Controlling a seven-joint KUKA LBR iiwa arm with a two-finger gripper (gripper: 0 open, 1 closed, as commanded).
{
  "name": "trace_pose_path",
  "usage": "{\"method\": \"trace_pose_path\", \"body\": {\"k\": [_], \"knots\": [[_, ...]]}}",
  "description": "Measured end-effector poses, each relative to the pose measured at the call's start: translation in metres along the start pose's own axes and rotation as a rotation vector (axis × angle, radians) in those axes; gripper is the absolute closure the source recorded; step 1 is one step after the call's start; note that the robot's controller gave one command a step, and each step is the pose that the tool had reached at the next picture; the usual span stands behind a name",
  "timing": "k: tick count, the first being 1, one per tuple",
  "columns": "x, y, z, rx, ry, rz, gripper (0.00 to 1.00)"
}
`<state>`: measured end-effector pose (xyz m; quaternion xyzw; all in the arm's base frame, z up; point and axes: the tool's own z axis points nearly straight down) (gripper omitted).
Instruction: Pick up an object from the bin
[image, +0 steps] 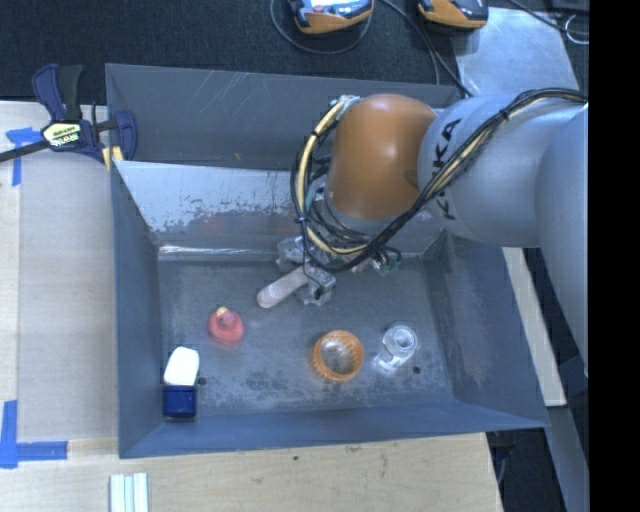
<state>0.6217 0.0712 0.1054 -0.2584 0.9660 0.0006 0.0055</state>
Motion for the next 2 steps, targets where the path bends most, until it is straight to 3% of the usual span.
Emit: {"method": "trace_pose_path", "body": {"k": [2], "knots": [[-0.0003,-0.0003,-0.0146,0.001,-0.001,0.001,1.0]]}}
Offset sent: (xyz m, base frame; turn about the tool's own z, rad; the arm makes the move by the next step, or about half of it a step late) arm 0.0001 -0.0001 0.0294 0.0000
